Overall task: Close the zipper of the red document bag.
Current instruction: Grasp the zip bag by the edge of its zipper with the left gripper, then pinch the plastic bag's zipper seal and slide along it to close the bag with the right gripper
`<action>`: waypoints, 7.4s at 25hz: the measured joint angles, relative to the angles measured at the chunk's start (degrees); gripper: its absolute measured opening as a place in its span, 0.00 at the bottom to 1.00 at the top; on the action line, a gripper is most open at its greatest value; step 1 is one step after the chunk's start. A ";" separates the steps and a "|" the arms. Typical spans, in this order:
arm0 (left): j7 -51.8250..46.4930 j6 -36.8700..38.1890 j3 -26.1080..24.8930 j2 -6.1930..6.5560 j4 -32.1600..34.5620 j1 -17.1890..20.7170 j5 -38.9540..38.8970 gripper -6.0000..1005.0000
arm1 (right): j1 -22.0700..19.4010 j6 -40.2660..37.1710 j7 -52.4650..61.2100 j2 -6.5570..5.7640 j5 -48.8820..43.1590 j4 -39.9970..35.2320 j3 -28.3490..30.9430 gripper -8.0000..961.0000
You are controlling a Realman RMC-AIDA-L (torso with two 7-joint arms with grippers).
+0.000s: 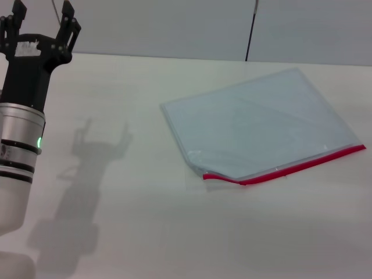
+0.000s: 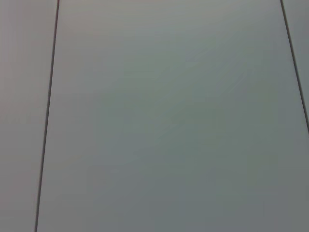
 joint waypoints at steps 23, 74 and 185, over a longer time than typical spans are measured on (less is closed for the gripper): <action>0.12 17.79 11.19 11.98 16.50 -3.54 0.02 0.84 | -0.08 0.01 0.00 -0.06 0.03 0.00 0.00 0.92; 35.67 118.36 -21.17 -0.25 48.06 -0.27 45.52 0.84 | -0.08 0.06 0.00 -0.08 0.00 0.00 0.00 0.88; 42.89 63.30 -11.39 -0.21 36.56 11.69 51.33 0.06 | 10.74 -7.29 -1.23 0.18 -43.96 -14.72 -15.56 0.13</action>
